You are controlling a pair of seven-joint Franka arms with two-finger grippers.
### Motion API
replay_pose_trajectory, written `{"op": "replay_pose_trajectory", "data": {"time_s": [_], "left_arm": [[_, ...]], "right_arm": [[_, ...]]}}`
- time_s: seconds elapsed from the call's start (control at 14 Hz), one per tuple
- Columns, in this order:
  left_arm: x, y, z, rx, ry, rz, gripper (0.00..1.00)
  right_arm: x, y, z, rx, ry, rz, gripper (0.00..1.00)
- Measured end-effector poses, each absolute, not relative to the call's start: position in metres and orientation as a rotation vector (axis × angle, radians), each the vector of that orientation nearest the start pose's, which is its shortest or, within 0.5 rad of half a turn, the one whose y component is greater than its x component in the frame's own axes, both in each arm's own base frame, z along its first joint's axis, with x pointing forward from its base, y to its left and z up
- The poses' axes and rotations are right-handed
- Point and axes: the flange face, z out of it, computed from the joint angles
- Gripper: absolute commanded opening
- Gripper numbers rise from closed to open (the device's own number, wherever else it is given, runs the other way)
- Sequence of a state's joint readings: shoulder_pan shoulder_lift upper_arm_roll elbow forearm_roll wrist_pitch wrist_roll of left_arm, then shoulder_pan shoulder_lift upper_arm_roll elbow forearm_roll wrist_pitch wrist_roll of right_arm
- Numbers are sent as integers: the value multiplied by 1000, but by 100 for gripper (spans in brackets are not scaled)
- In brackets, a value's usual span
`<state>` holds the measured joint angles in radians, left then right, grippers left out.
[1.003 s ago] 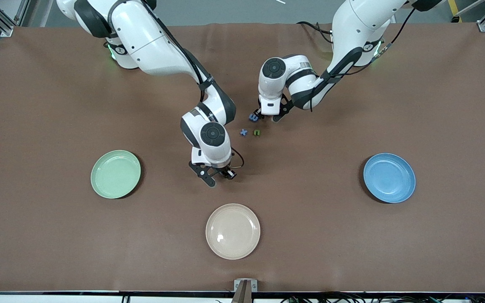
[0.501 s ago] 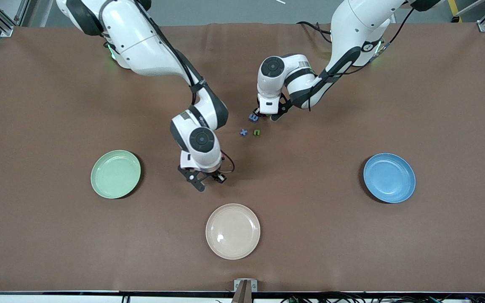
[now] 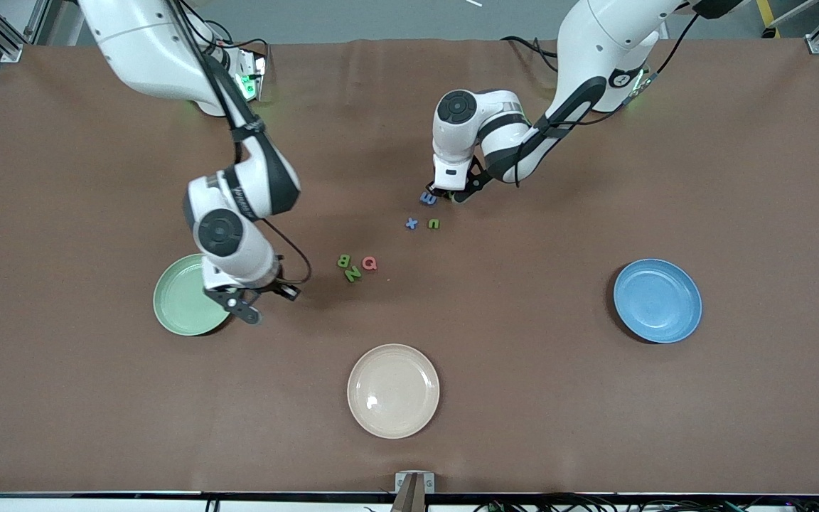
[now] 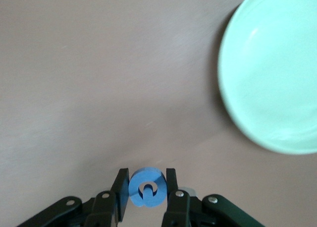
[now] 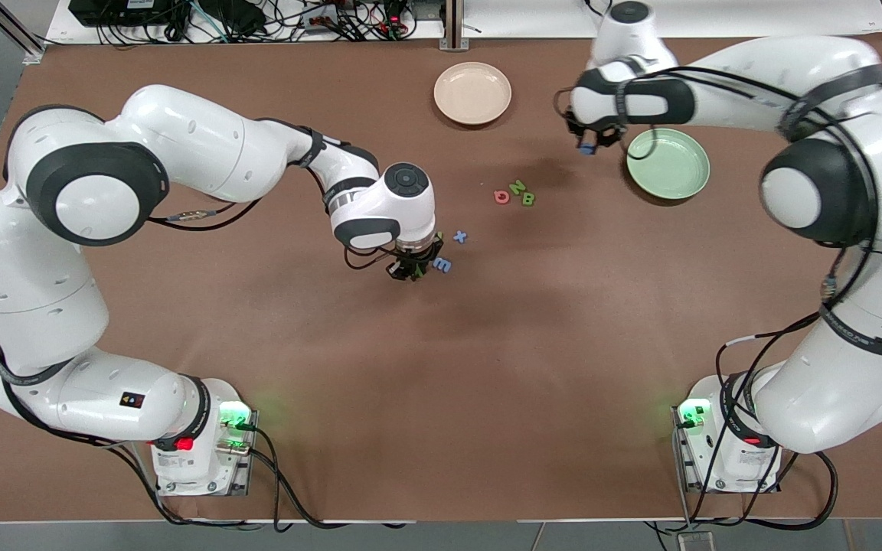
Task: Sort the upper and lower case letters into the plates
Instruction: 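Carry the q to the blue plate while the right gripper carries c to green plate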
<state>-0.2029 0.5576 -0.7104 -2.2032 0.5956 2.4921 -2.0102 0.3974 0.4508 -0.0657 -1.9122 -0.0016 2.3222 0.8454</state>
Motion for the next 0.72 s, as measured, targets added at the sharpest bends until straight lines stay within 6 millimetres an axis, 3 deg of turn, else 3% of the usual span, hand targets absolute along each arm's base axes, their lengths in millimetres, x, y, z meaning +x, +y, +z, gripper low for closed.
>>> {"op": "replay_pose_trajectory", "data": {"time_s": [0.43,0.64,0.72], "left_arm": [[326,-427,233,-2857,-770,-165,3],[349,-411,273,-2867,-709,-108,3],[363,-402,293,-2867,-678,-69,3]], "right_arm": [[562,102,236,-3124,561,32,0],[541,40,211,-3133,466,19,0],[535,28,204,-3135,456,27,0]]}}
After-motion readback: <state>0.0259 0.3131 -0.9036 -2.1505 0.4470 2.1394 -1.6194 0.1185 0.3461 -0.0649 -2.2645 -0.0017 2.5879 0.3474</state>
